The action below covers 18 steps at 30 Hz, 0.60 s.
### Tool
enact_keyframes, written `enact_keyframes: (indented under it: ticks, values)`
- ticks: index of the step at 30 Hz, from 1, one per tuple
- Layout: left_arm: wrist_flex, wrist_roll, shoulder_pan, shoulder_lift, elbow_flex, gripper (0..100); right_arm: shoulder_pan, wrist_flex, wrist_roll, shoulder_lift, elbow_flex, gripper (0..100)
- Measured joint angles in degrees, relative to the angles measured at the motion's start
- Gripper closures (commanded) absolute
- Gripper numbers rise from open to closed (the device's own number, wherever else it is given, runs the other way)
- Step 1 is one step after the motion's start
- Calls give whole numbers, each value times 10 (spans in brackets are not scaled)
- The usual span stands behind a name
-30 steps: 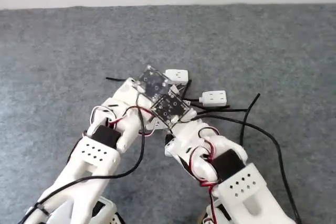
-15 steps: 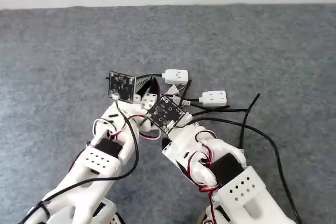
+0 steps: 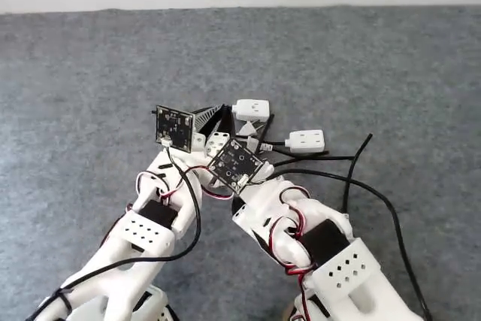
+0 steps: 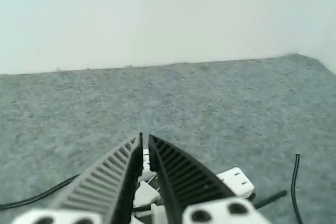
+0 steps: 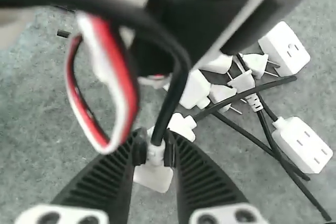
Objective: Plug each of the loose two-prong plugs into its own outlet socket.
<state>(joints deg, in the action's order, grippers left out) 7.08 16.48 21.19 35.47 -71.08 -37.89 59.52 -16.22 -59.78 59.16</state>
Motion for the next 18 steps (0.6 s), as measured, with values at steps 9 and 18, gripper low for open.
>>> enact_keyframes:
  ticks: [9,18]
  values:
    - [0,17,-51,0,-18,987,2,-24,89,-2,14,991]
    - [34,85,-193,0,-89,987,33,-184,190,-2,104,991]
